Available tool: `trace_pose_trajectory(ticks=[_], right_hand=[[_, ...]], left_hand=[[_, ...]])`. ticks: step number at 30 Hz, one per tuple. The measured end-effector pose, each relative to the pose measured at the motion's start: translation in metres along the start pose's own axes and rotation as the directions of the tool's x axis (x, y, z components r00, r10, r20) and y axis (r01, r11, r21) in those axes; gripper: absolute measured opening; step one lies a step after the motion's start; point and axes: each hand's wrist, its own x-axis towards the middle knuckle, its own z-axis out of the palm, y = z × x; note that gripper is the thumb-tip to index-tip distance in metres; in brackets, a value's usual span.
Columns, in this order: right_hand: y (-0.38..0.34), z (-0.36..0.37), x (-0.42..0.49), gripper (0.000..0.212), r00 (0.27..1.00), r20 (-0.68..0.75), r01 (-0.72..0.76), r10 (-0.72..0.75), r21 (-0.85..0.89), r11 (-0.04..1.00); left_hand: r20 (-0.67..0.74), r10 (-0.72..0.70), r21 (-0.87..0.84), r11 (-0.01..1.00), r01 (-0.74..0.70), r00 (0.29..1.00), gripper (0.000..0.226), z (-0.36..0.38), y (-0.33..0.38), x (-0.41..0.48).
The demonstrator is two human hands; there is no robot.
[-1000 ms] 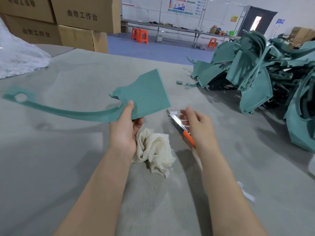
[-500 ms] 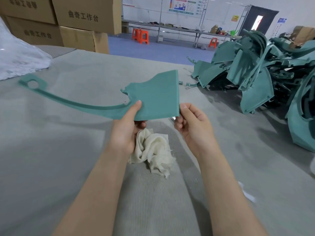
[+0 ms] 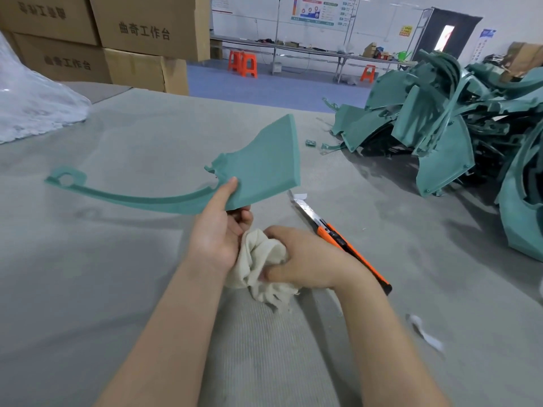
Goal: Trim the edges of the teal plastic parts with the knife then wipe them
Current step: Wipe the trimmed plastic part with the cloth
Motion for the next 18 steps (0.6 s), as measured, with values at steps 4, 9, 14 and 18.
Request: trace_pose_trajectory(ticks=[4,9,14,18], right_hand=[[0.011,-0.015,0.003,0.012,0.878,-0.463,0.080,0.124,0.396,0.915],[0.012,-0.024,-0.003,0.011,0.599,-0.715,0.523,0.362,0.691,0.499],[0.005,-0.002,0.018,0.026,0.710,-0.690,0.257,0.141,0.441,0.860],[0.007,0.003,0.023,0.048,0.685,-0.686,0.238,0.247,0.531,0.813]], left_hand=[[-0.039,0.048,-0.010,0.999,-0.049,0.998,0.004,-0.001,0.002,0.000],[-0.146,0.175,0.133,0.979,-0.156,0.974,0.011,-0.003,-0.004,0.003],[-0.003,0.322,0.385,0.874,-0.296,0.947,0.010,0.000,-0.014,-0.002],[0.154,0.311,0.445,0.826,-0.346,0.938,0.013,0.003,-0.016,-0.007]])
